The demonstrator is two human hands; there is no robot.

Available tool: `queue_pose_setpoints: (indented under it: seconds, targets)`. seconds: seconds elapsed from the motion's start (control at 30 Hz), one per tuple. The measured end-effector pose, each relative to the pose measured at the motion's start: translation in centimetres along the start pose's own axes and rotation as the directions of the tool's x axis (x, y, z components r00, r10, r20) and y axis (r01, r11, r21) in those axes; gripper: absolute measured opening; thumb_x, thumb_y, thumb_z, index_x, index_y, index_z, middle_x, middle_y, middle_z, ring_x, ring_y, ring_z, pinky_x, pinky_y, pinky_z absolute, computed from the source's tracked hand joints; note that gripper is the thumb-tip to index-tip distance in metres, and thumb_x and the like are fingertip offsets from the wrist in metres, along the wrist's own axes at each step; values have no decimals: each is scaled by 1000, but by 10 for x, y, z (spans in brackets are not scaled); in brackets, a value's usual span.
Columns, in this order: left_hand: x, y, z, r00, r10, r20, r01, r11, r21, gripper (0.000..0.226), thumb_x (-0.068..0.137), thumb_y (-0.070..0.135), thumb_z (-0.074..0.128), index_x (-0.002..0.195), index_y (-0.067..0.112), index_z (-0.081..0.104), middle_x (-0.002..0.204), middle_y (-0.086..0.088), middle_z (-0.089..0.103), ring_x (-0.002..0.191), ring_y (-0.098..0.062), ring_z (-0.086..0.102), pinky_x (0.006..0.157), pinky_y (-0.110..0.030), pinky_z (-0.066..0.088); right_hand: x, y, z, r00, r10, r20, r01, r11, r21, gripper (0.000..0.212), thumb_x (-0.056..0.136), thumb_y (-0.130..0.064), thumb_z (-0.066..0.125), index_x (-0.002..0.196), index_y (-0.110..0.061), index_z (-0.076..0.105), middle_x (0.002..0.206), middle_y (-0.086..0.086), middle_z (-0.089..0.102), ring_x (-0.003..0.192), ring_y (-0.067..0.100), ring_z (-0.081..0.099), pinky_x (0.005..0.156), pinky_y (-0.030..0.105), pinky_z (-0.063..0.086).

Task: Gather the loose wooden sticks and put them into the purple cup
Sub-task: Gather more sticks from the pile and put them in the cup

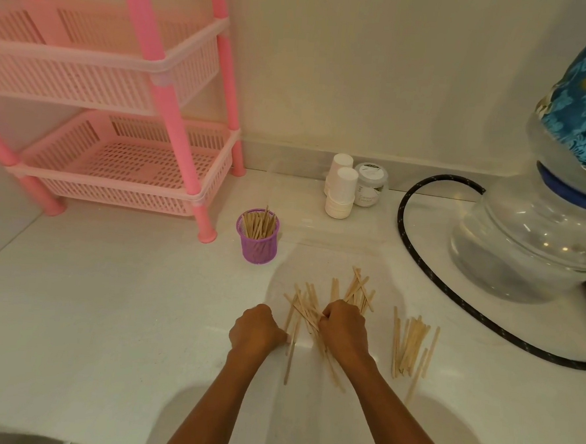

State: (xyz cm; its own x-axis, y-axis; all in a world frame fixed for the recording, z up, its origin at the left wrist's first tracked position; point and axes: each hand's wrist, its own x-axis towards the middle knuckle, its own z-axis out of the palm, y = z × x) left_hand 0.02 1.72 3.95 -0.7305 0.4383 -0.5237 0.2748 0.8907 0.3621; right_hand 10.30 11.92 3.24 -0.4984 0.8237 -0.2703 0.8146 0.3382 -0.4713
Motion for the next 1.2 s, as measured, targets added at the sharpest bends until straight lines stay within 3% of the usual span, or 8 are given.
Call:
queue_pose_setpoints:
  seconds: [0.13,0.3,0.47,0.57,0.67,0.93,1.03,1.2]
  targets:
    - [0,9,5,995,75,-59,-71,995,68,52,70,55,76,102,17,61,95,1,67,85,-16,66,72,-26,50,2,-5,4,999,-33,7,33,997,-68,23,87,-27,61,70,-14,51,79,1,54,69,17,55,54,25,39]
    - [-5,22,15,981,141,-135,-121,982,145,45,81,49,69,107,15,57,102,-1,66,92,-19,66,69,-25,46,7,-11,10,998,-50,45,56,985,-160,36,81,-38,72,99,-9,61,107,7,55,100,23,57,67,26,41]
    - [0,26,21,979,148,-138,-129,982,141,22,89,29,66,103,13,61,100,-2,68,88,-18,67,71,-24,49,9,-18,9,996,-77,50,86,975,-204,11,87,-18,67,86,-10,60,90,6,61,83,20,60,62,25,39]
    - [2,29,20,981,134,-143,-116,985,126,20,90,26,64,103,12,62,101,-4,68,90,-19,67,73,-25,50,8,-23,5,995,-78,53,88,973,-214,28,88,-8,61,67,-13,43,63,-1,44,64,16,51,52,22,35]
    - [4,30,18,981,128,-146,-112,987,113,17,88,23,64,100,10,61,99,-5,67,89,-20,67,69,-24,47,8,-27,1,993,-92,73,106,973,-206,45,87,-6,60,57,-17,28,57,-3,34,50,11,39,43,19,22]
    - [17,24,9,984,93,-149,-92,996,18,19,86,22,67,100,11,62,95,-4,66,83,-17,65,69,-22,48,14,-28,1,992,-91,84,106,973,-204,43,86,-7,60,58,-17,30,58,-2,37,48,9,35,43,19,22]
    - [19,22,11,987,73,-145,-79,996,-33,20,85,23,68,100,10,63,95,-5,67,84,-18,67,73,-24,52,15,-26,-2,993,-82,82,97,976,-194,41,88,-9,60,59,-16,32,59,-3,37,57,15,46,47,20,30]
    - [20,17,11,990,31,-140,-57,981,-187,18,80,19,68,93,6,68,88,-11,69,79,-22,68,71,-29,54,21,-21,-3,994,-26,104,37,994,-104,16,85,-6,57,70,-11,57,61,0,47,63,19,55,47,21,33]
